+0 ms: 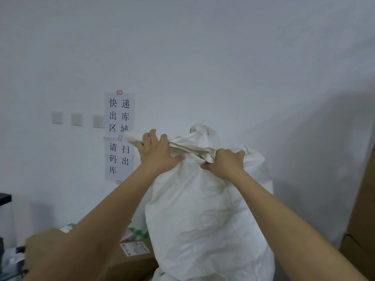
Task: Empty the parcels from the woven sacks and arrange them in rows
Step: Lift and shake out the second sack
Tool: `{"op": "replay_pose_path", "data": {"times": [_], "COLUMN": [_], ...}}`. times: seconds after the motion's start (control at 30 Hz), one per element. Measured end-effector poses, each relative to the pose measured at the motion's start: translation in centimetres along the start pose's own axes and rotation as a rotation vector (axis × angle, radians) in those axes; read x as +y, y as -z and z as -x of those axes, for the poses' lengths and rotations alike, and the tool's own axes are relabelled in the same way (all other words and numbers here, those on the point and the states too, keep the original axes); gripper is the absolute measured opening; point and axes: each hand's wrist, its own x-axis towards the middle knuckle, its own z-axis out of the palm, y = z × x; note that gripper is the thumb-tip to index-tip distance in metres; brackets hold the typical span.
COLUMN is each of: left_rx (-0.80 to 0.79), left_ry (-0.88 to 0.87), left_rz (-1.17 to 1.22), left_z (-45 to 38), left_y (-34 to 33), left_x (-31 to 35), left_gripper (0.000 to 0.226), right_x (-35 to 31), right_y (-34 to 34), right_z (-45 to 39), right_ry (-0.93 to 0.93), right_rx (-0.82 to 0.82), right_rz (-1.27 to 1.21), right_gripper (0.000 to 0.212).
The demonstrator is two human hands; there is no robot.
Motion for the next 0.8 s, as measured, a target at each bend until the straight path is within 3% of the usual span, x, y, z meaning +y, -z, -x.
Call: {"op": "replay_pose_path", "data": {"times": [0.1,0.17,0.3,0.37,0.47,0.6,0.7,0.8], "left_rx": [-0.158,-0.189,-0.233,-0.182,-0.037,0.040,0.104,0.094], "left_ry": [-0.062,-0.091,-0.110,-0.127,-0.116,-0.034,-0.089,-0.117], "left_rz": [0.003,0.160,0.512,0.572,0.599,0.524,0.459,0.563], "left_z": [0.5,0.6,1.3,1.5,1.5,1.9,2.3,2.5], "left_y": [-1.0,-2.2,-4.2,-4.8,-5.3,-5.2,-5.8,-5.9], "left_x": [-0.4,-0.9,-1.3,-1.1,-0.8,-0.2,0.3,0.3], "left_gripper": [0.111,0.114,0.109,0.092,0.047,0.028,0.020,0.029], "right_x": [0.0,0.0,-0.2,0.0,0.3,1.1,1.6,2.4], "right_y": [-0.2,-0.1,0.2,0.4,0.5,0.3,1.1,1.2], "right_z": [0.5,0.6,1.1,1.8,2.1,1.5,1.9,2.0], "right_ry": [0.052,0.085,0.153,0.180,0.209,0.188,0.177,0.157], "right_rx": [0.114,0.141,0.080,0.112,0.144,0.058,-0.064,-0.124], "right_rz": [0.122,0.166,0.098,0.041,0.031,-0.128,-0.289,-0.237], "right_gripper": [0.049,0.054,0.041,0.042,0.038,0.045,0.064,0.111]}}
